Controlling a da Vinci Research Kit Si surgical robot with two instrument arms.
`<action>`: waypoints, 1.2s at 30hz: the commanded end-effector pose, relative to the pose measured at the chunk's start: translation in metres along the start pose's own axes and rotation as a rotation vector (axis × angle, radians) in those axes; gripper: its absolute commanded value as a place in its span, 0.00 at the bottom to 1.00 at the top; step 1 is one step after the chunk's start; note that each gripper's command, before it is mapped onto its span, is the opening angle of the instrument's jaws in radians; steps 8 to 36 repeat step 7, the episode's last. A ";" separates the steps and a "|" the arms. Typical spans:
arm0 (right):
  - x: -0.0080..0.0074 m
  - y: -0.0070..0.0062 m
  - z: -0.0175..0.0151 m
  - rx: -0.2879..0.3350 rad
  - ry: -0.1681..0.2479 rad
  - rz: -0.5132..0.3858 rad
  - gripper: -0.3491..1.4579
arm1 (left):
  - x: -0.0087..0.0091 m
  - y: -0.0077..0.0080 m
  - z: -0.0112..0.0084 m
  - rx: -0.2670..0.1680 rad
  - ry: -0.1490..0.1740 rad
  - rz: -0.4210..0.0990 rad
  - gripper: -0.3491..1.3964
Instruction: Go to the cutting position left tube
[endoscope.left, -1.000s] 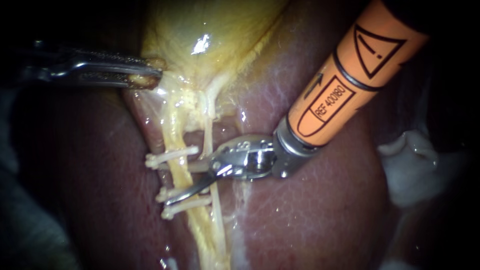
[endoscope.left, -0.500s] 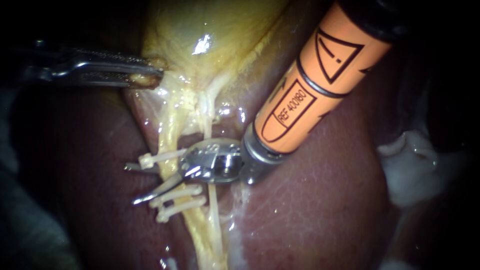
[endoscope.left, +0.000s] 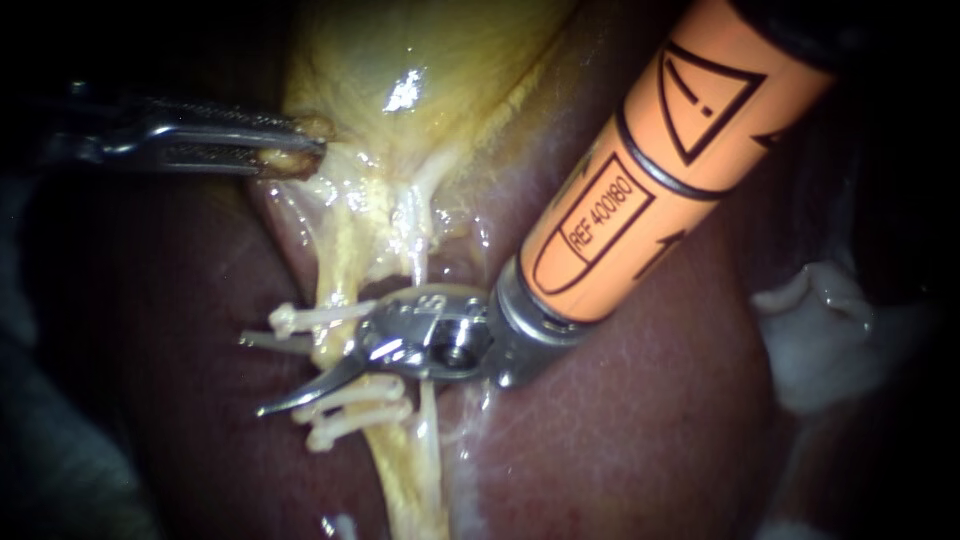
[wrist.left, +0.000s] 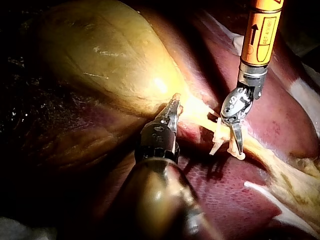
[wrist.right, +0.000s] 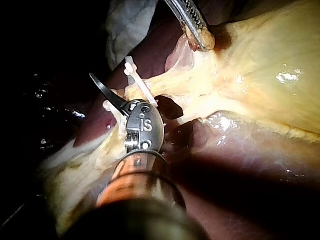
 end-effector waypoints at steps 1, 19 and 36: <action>-0.0001 0.0000 0.0000 0.000 -0.001 0.000 0.98 | 0.0000 0.0000 0.0000 -0.001 0.000 0.000 0.00; -0.0002 0.0002 0.0000 0.000 -0.001 -0.001 0.98 | 0.0000 0.0000 0.0000 -0.001 0.000 0.000 0.00; -0.0002 0.0002 0.0000 0.000 -0.001 -0.001 0.98 | 0.0000 0.0000 0.0000 -0.001 0.000 0.000 0.00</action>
